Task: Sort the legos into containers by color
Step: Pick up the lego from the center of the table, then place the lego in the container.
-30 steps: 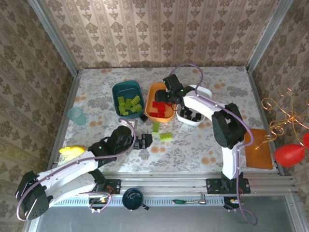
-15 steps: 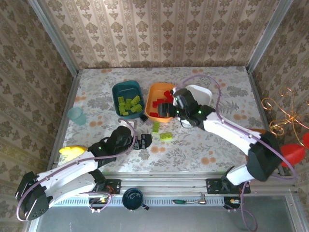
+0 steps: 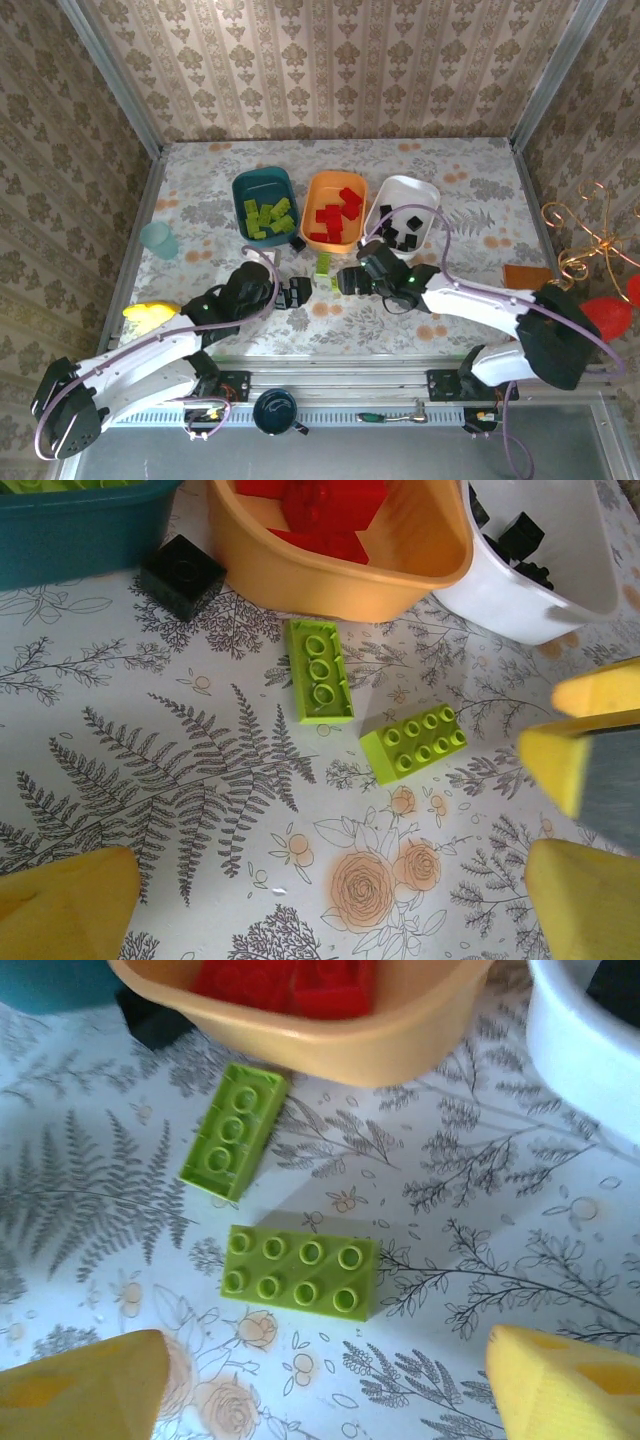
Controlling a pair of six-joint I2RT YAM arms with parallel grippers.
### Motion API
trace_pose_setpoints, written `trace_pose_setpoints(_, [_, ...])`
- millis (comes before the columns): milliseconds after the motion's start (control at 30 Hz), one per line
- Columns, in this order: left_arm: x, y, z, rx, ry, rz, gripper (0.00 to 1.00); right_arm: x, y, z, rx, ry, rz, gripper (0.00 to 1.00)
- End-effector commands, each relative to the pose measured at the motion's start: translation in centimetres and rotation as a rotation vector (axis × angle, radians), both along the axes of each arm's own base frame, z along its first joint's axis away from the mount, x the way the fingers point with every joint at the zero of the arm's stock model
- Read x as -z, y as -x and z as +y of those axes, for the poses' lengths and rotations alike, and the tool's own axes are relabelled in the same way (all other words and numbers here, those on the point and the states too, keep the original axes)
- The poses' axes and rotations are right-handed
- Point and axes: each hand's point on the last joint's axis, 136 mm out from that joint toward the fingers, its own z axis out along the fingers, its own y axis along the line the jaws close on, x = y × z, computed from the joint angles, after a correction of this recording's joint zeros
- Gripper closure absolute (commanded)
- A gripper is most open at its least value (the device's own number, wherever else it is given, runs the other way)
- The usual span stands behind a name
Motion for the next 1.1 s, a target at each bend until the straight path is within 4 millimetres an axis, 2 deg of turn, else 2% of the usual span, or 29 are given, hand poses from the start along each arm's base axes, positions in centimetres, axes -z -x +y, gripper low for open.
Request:
trace_pose_setpoints(0, [0.3, 0.1, 0.9, -0.034, -0.002, 0.010, 0.00, 0.6, -1.3, 1.1, 0.043, 0.010, -0.038, 0.01])
trace_pose_setpoints(267, [0.2, 0.3, 1.3, -0.047, 0.001, 0.011, 0.00, 4.6, -2.4, 2.8, 0.038, 0.151, 0.002, 0.01])
trace_pose_setpoints(400, [0.0, 0.1, 2.0, -0.070, -0.027, 0.007, 0.00, 5.4, -2.4, 3.6, 0.003, 0.206, 0.008, 0.08])
trace_pose_setpoints(500, [-0.8, -0.2, 3.0, -0.103, -0.070, -0.005, 0.00, 5.3, -2.2, 4.0, -0.025, 0.195, 0.014, 0.17])
trace_pose_setpoints(600, [-2.1, -0.3, 4.1, -0.130, -0.086, -0.033, 0.00, 3.4, -1.8, 5.2, -0.091, 0.119, -0.010, 0.30])
trace_pose_setpoints(733, [-3.9, -0.2, 5.4, -0.159, -0.071, -0.079, 0.00, -0.5, -1.6, 7.4, -0.185, 0.010, -0.065, 0.49])
trace_pose_setpoints(833, [-4.8, 0.0, 6.5, -0.186, -0.067, -0.105, 0.00, -3.8, -2.1, 9.6, -0.243, -0.076, -0.116, 0.55])
trace_pose_setpoints(933, [-5.2, 0.3, 7.2, -0.201, -0.062, -0.118, 0.00, -6.3, -4.2, 11.9, -0.263, -0.126, -0.153, 0.55])
trace_pose_setpoints(1067, [-5.0, 0.7, 7.5, -0.203, -0.064, -0.106, 0.00, -8.0, -9.0, 14.9, -0.245, -0.184, -0.171, 0.55])
